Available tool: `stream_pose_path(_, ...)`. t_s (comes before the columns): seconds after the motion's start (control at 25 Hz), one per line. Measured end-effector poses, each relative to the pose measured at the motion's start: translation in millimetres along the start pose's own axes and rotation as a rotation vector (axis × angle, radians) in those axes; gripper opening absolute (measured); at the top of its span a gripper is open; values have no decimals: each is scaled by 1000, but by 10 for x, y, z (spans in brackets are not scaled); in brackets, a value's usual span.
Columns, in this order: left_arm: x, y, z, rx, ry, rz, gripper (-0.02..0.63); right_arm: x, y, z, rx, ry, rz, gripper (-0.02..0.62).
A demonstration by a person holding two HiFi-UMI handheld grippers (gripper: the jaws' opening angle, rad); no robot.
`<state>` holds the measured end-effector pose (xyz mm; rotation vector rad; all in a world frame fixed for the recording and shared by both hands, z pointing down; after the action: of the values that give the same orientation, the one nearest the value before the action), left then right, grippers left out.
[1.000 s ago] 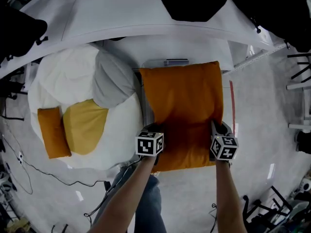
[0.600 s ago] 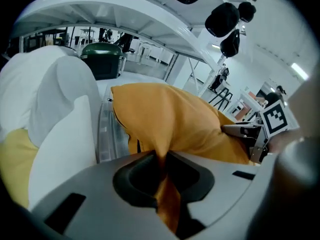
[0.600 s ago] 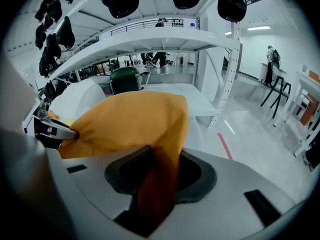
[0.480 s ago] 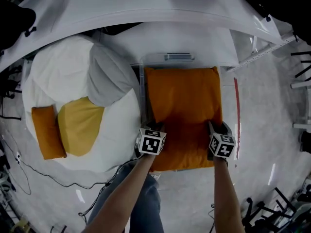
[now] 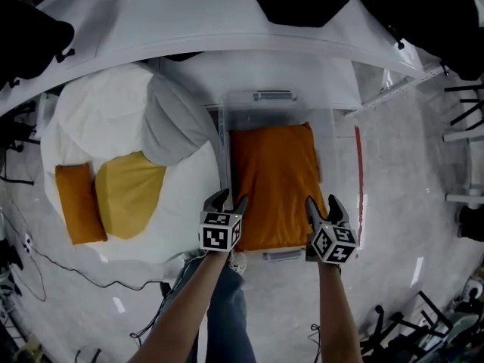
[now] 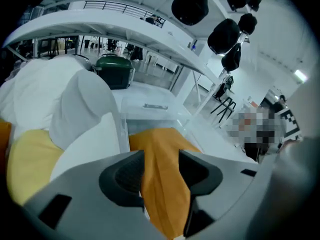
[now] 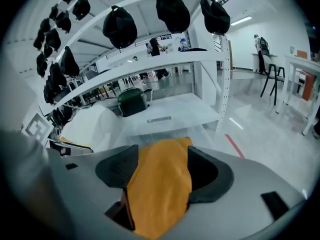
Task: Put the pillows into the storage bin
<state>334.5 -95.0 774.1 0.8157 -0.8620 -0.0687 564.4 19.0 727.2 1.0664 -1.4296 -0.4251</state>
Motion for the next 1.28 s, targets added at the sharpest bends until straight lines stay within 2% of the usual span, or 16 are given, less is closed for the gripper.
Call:
stream_pose_path(0.36, -873, -575, 260, -106, -86, -166, 219, -193, -560, 1199, 32, -200, -25, 288)
stream_pose_path(0.56, -1520, -681, 801, -163, -169, -237, 219, -145, -671, 2199, 1, -360, -14, 288)
stream_pose_path(0.84, -2633, -490, 1839, -202, -344, -272, 227, -114, -427, 3591, -51, -547, 40, 288)
stream_pose_path(1.04, -3270, -229, 2575, -220, -414, -264, 233, -57, -87, 4500, -64, -612, 85, 288)
stream_pose_path(1.28, -3973, 121, 3407, -244, -455, -250, 238, -101, 358, 5613, -66, -650, 124, 288)
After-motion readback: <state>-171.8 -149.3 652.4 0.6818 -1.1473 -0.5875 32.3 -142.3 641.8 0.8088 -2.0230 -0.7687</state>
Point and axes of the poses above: the fingertips, and each gripper's own axes: x forward along the fingers, z to its left, y out of its underside, the point moved 4 cm from there along -x, backward along the fingers, and after that the axes turned 8 degrees about -z, right-handed, at the moved point
